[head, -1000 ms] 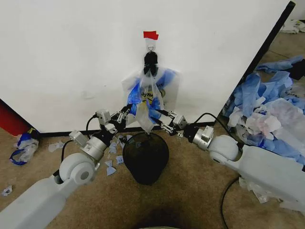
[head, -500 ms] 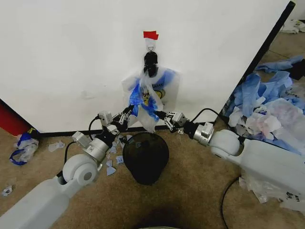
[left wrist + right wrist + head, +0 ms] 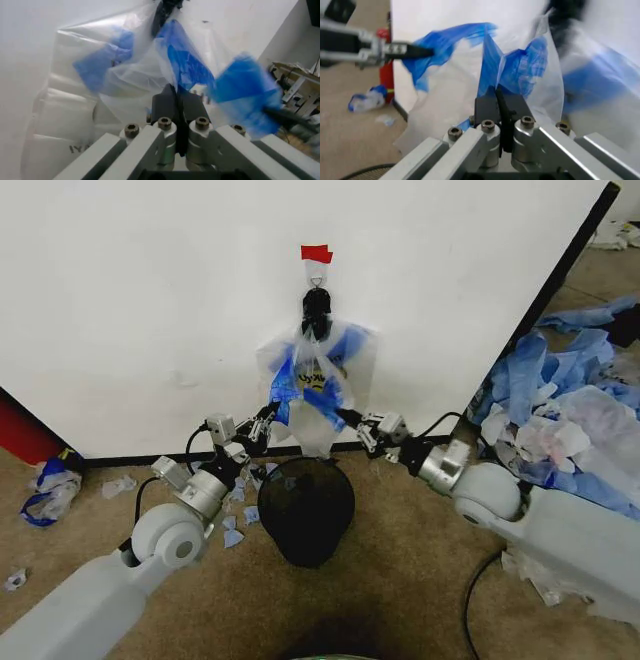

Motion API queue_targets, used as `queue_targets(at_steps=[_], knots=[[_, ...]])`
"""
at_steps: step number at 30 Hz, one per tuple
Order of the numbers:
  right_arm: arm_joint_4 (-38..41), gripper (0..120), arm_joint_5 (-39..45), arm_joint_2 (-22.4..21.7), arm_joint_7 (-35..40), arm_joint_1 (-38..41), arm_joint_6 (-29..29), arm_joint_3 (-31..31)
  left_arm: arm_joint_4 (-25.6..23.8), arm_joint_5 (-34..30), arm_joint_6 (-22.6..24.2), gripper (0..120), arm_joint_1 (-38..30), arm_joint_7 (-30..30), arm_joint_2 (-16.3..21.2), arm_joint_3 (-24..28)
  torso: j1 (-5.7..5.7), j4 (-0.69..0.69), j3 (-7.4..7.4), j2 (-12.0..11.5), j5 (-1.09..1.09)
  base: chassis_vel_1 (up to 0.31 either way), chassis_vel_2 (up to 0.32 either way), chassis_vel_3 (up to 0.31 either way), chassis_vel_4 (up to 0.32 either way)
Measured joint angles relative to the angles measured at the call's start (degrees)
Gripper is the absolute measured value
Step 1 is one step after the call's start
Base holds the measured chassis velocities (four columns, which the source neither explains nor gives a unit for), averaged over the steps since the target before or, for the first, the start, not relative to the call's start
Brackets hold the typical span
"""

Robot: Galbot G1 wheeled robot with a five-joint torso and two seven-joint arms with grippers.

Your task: Pick up the garbage bag from the wall and place it over the trash bin.

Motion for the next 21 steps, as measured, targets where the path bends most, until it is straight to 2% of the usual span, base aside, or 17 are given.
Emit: queue_targets(at_steps=[1, 2, 7, 11, 14, 21], knots=[[0.0, 0, 0.0, 0.0, 0.0, 0.0, 0.0, 0.0, 0.0, 0.0, 0.0, 0, 0.0, 0.0, 0.0, 0.0, 0.00, 0.00, 0.00, 0.0, 0.00, 0.000, 0.000, 0.000, 0.000], [1.0, 0, 1.2, -0.6, 0.1, -2.6, 0.0, 2.9, 0.2, 0.1, 0.0, 0, 0.0, 0.0, 0.0, 0.0, 0.00, -0.01, 0.00, 0.0, 0.05, 0.000, 0.000, 0.000, 0.000], [5.0, 0, 8.4, -2.7, -0.1, -18.6, 1.0, 19.3, 0.5, 0.4, 0.0, 0, -0.1, -0.1, -0.2, -0.1, 0.00, -0.01, -0.01, 0.0, -0.01, 0.000, 0.000, 0.000, 0.000], [5.9, 0, 11.1, -2.7, -0.1, -24.3, 2.7, 23.2, 0.5, 0.5, 0.0, 0, 0.1, -0.2, -0.1, -0.5, 0.00, -0.02, 0.00, 0.0, 0.05, 0.000, 0.000, 0.000, 0.000], [6.7, 0, 12.9, -1.5, 0.8, -28.9, 4.7, 26.3, 0.0, 0.6, 0.0, 0, 0.8, -0.4, 0.2, -1.4, 0.00, -0.01, 0.00, 0.0, 0.00, 0.000, 0.000, 0.000, 0.000], [6.5, 0, 14.0, 2.2, 2.4, -31.0, 6.1, 28.1, -1.3, 1.0, -0.3, 0, 3.5, -0.7, 1.1, -3.0, 0.00, 0.01, 0.00, 0.0, 0.00, 0.000, 0.000, 0.000, 0.000]])
